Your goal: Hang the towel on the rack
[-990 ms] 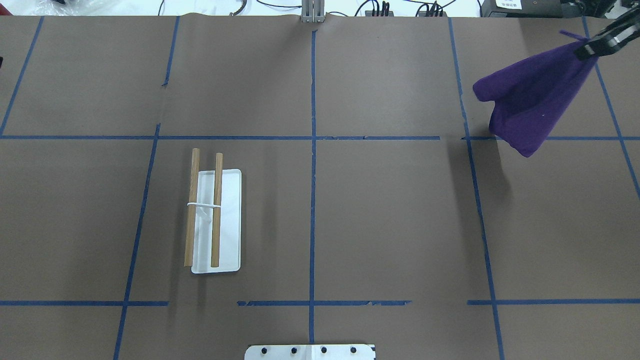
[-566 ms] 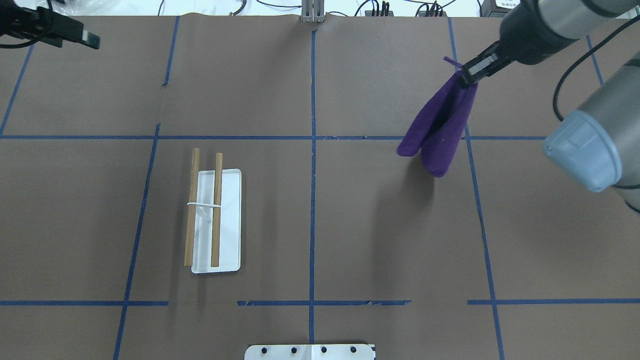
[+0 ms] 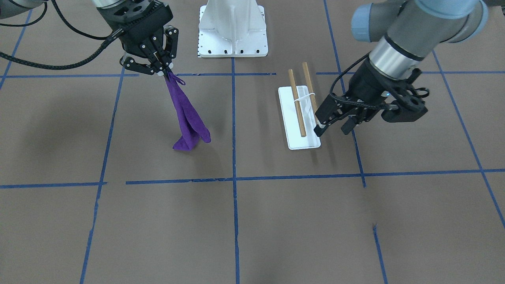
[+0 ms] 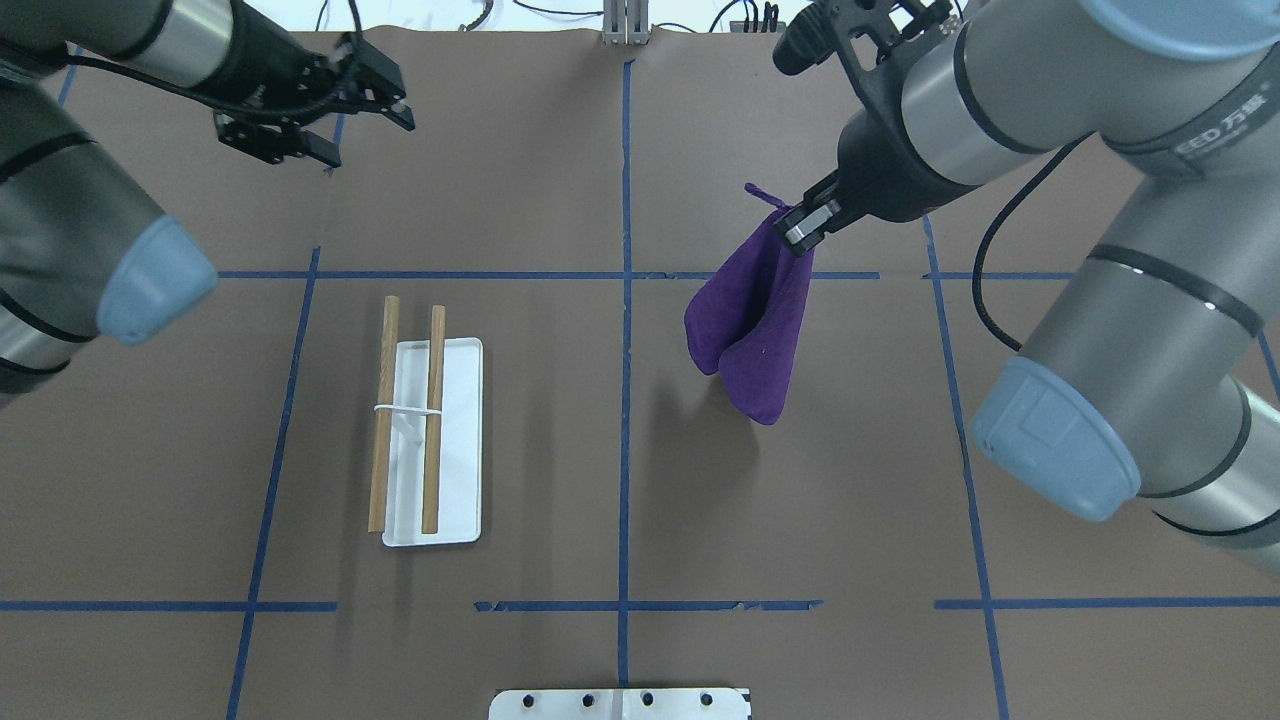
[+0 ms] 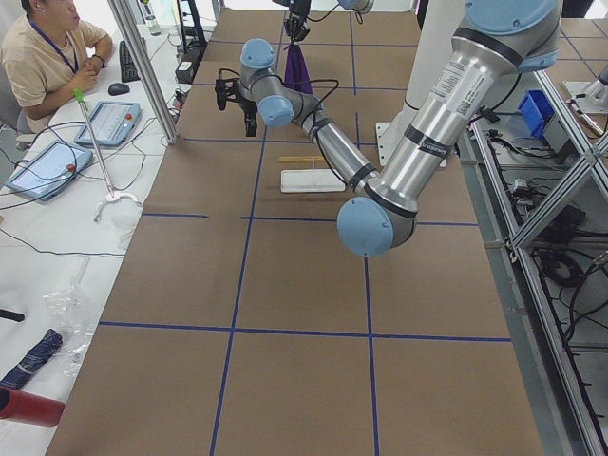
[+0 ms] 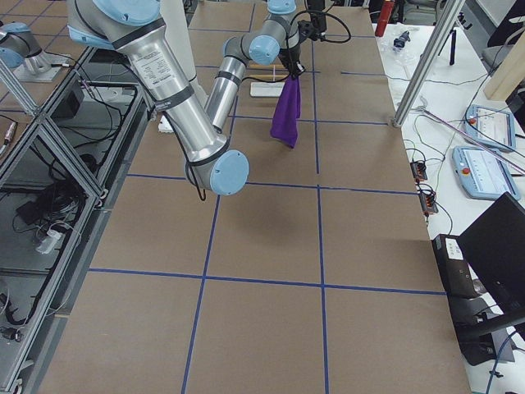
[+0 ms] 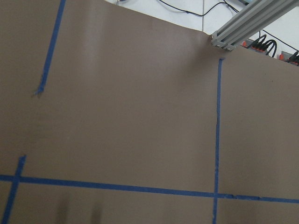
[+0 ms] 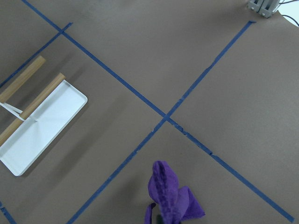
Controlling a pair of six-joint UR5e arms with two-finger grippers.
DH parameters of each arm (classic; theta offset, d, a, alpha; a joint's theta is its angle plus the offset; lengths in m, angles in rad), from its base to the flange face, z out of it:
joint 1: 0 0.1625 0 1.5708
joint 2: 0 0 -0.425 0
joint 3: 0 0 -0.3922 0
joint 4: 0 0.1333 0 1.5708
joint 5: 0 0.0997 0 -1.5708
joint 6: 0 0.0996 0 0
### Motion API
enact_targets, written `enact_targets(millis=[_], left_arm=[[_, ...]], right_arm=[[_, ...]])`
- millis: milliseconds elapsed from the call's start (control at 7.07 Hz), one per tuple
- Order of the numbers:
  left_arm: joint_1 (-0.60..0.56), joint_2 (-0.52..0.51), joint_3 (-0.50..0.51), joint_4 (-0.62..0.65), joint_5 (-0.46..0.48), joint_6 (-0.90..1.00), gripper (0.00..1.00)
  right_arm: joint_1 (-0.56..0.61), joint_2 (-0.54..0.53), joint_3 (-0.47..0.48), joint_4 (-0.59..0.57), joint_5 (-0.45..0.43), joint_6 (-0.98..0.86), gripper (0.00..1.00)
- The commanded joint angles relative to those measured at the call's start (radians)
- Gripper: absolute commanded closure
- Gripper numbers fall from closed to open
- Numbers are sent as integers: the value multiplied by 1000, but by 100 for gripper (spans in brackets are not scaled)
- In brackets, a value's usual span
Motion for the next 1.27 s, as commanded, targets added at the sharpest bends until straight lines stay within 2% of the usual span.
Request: enact_targets(millis=[0,141,283,566,1131], left_arm=[[130,-169,55,90,83,-304,28],[173,-226,88,130,102,-359,29],[202,-229,88,130,114,-408,29],[259,-246,90,133,139,-496,40],[314,-257,82,149,139,-508,41]], right_arm=[[-109,9,38,23,-126,49,100],[-132,32,38,23,-161,57,100],[-134,49,38,23,-163,57,100],[-136,59,45,23,-171,59,100],[-139,58,44,43,-179,59,100]])
